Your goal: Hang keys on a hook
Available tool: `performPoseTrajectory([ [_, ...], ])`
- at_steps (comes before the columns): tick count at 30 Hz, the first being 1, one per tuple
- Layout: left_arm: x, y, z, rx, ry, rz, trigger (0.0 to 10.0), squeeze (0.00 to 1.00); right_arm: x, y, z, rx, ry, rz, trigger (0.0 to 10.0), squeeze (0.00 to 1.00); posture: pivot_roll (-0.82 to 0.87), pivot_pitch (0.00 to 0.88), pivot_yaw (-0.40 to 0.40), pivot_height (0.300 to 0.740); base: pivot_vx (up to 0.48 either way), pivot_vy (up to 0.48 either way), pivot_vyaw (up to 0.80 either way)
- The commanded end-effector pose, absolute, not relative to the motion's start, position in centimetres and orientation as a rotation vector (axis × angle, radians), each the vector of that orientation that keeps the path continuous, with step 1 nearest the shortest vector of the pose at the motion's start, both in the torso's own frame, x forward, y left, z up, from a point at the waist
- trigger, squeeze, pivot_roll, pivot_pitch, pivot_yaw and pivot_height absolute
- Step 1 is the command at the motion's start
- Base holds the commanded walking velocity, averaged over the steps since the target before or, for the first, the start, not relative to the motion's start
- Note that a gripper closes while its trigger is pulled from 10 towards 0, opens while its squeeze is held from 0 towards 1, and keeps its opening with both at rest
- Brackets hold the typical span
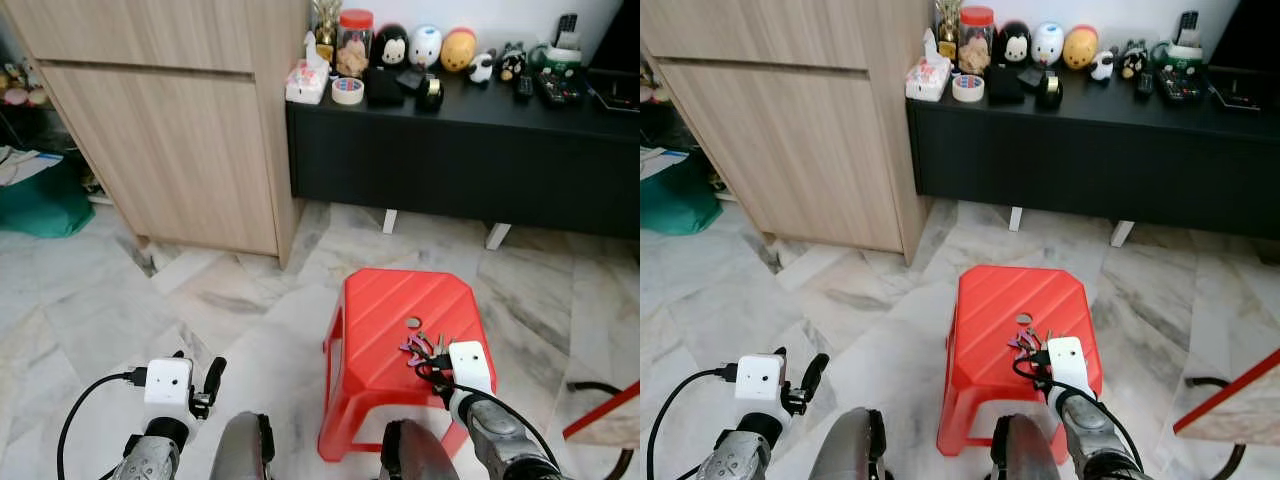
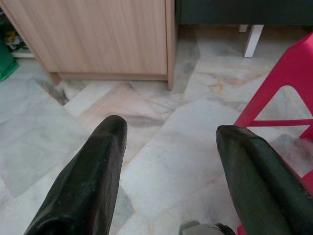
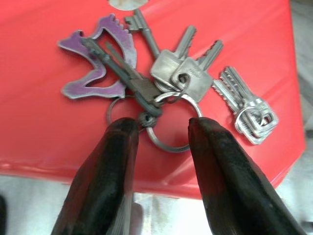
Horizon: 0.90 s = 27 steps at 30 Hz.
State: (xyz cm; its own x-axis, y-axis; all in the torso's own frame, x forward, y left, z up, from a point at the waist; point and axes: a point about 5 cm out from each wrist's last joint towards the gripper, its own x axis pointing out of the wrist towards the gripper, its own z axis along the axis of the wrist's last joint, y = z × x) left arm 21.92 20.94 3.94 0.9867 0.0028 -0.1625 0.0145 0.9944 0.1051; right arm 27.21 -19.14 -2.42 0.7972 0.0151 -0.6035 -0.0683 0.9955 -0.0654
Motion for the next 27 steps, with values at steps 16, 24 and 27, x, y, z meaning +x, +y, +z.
performPoseTrajectory([
  [16, 22.4, 21.1, 4.6, 0.110, 0.160, -0.010, 10.0, 0.00, 29.8, -18.3, 0.1, -0.013, 0.502, 0.079, 10.0, 0.00, 0.17, 0.128, -0.012, 0.582, 0.000, 0.000, 0.00],
  [24, 22.5, 20.9, 4.5, 0.105, 0.165, -0.022, 10.0, 0.00, 29.7, -18.1, -0.2, -0.086, 0.558, 0.142, 10.0, 0.00, 0.17, 0.126, -0.015, 0.582, 0.000, 0.000, 0.00],
  [27, 22.4, 21.0, 4.6, 0.106, 0.166, -0.019, 10.0, 0.00, 29.6, -18.1, -0.3, -0.142, 0.574, 0.175, 10.0, 0.00, 0.17, 0.127, -0.016, 0.582, 0.000, 0.000, 0.00],
])
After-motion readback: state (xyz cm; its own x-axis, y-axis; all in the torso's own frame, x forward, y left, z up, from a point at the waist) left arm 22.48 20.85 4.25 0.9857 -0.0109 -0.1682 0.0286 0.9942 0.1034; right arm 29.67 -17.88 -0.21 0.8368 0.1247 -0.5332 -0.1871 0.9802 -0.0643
